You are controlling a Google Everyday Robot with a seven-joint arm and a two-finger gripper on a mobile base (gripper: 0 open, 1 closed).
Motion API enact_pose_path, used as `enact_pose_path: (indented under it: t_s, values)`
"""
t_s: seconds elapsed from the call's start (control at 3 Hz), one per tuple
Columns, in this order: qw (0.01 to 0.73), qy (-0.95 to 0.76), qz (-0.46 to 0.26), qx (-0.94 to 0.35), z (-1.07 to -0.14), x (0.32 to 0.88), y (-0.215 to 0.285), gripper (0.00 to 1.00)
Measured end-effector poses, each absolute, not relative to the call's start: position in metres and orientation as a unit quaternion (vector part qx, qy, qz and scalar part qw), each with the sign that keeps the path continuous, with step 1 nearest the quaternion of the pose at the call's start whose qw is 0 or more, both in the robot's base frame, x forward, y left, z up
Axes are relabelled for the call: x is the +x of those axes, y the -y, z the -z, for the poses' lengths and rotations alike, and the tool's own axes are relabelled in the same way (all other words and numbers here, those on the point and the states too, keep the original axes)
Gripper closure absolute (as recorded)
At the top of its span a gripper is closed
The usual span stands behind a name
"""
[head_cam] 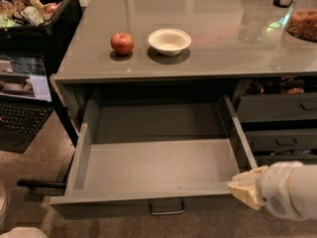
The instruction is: Close top drawer
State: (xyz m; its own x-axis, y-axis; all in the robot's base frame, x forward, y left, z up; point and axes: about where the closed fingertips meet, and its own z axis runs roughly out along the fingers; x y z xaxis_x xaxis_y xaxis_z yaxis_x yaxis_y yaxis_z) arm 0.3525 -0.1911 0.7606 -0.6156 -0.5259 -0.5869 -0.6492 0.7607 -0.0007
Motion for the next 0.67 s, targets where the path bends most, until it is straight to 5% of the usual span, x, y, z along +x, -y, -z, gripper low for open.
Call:
enact_pose_path:
  t_s: [0.33,0.67]
  values:
    - [0.307,-0.901,-0.130,-0.278,-0.713,0.351,0.189,0.89]
    - [0.316,-0.907,-0.144,-0.238,-0.682,0.348,0.193,1.00]
